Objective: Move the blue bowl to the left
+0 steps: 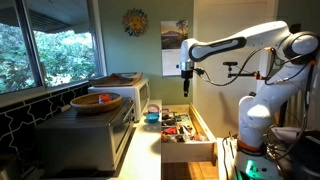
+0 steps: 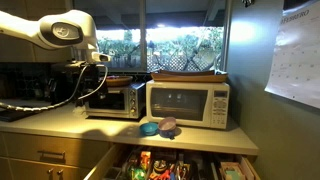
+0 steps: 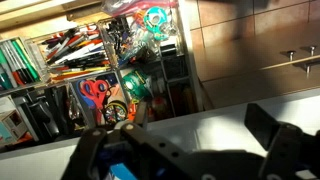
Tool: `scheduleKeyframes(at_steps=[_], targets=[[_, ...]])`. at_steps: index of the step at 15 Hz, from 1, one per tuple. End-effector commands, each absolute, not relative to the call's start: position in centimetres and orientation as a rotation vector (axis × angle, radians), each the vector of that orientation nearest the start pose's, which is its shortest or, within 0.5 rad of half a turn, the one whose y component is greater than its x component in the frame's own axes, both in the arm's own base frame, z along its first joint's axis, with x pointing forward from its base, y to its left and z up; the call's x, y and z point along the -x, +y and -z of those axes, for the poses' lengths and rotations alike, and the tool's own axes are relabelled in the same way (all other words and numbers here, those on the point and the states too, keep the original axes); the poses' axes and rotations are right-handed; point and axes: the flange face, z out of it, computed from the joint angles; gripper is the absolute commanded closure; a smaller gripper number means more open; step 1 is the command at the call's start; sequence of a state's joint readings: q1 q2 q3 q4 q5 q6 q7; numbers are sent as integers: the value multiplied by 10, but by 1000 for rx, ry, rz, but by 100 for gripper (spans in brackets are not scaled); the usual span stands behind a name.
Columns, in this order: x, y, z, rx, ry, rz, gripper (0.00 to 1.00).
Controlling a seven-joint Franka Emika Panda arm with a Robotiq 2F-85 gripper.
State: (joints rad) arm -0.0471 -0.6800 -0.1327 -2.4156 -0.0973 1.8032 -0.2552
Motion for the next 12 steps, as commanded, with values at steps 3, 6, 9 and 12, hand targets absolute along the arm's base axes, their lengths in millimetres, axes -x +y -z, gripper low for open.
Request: scheduleKeyframes(at_steps=[3, 6, 9, 12], targets=[[-346, -79, -547, 3159, -192, 95, 0], [-346, -79, -547, 3159, -192, 95, 0], [-378, -61, -534, 3160, -257, 131, 0], [-419, -36, -510, 3177, -313, 185, 0]])
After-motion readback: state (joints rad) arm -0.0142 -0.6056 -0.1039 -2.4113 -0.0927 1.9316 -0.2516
